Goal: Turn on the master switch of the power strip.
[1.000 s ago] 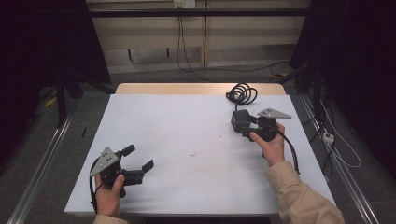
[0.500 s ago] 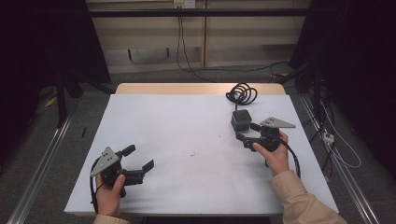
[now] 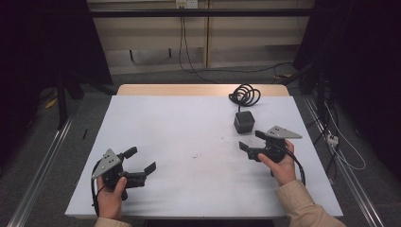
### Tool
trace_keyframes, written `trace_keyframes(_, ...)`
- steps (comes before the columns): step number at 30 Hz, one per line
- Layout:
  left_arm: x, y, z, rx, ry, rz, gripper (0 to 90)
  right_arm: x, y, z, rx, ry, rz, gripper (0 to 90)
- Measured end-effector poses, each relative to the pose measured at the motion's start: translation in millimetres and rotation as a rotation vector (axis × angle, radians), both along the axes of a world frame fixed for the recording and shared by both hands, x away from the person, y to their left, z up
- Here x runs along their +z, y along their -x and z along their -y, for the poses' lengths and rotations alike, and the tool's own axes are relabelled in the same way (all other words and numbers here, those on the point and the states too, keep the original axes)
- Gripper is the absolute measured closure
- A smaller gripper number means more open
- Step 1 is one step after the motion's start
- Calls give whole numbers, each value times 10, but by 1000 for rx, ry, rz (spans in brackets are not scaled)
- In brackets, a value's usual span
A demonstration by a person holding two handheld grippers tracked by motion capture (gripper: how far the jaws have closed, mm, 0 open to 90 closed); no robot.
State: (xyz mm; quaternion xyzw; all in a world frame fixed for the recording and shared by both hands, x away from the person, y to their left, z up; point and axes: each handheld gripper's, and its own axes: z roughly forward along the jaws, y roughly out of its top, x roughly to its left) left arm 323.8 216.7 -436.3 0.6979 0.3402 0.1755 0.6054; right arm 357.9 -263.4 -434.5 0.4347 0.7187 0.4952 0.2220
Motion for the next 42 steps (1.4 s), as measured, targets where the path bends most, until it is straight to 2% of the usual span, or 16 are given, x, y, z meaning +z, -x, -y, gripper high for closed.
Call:
trace_keyframes(23, 1, 2, 2, 1, 2, 0, 28, -62, 249, 44, 27, -32, -9, 141)
trace_keyframes(42, 0, 1, 5, 1, -3, 0, 28, -92, 431, 99, 36, -35, -7, 144)
